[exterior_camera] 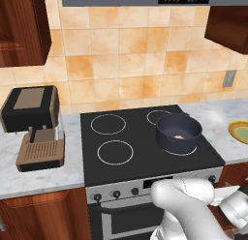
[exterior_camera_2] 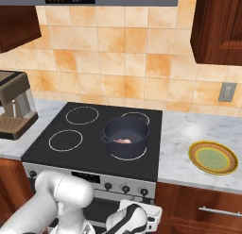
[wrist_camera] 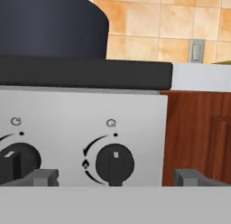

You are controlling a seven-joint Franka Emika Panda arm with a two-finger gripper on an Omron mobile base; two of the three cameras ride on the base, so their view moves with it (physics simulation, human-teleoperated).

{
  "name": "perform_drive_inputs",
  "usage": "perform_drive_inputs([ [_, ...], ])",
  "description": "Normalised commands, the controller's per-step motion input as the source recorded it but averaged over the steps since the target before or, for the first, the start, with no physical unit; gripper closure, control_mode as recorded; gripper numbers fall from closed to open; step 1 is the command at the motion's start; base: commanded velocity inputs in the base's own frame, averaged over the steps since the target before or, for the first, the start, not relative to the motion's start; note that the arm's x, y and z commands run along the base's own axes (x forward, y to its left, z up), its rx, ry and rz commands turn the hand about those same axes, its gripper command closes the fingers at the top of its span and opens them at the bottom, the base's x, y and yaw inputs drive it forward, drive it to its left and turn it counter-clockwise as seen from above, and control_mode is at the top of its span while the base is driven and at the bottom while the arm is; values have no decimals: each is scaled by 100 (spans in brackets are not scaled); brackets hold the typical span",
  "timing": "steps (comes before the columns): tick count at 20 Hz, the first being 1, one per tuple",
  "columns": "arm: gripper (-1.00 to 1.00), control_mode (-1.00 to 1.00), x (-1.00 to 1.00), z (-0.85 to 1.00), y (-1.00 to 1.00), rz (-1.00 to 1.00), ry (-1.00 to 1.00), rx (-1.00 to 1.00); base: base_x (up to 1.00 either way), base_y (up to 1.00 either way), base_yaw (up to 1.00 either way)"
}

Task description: Retrieve the frozen meat and place it in the pot on a burner. Then turn the burner on.

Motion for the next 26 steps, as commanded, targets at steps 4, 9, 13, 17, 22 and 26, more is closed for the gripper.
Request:
perform_drive_inputs([
  [4,-100,-100,9,-1,0,0,0,0,0,0,0],
  [9,-100,-100,29,0,0,1,0,0,0,0,0],
  [13,-100,-100,14,0,0,0,-1,0,0,0,0],
  [17,-100,-100,3,0,0,0,-3,0,0,0,0],
  [22,-100,-100,1,-6,0,0,-1,0,0,0,0],
  [26,-100,-100,3,-4,0,0,0,0,0,0,0],
])
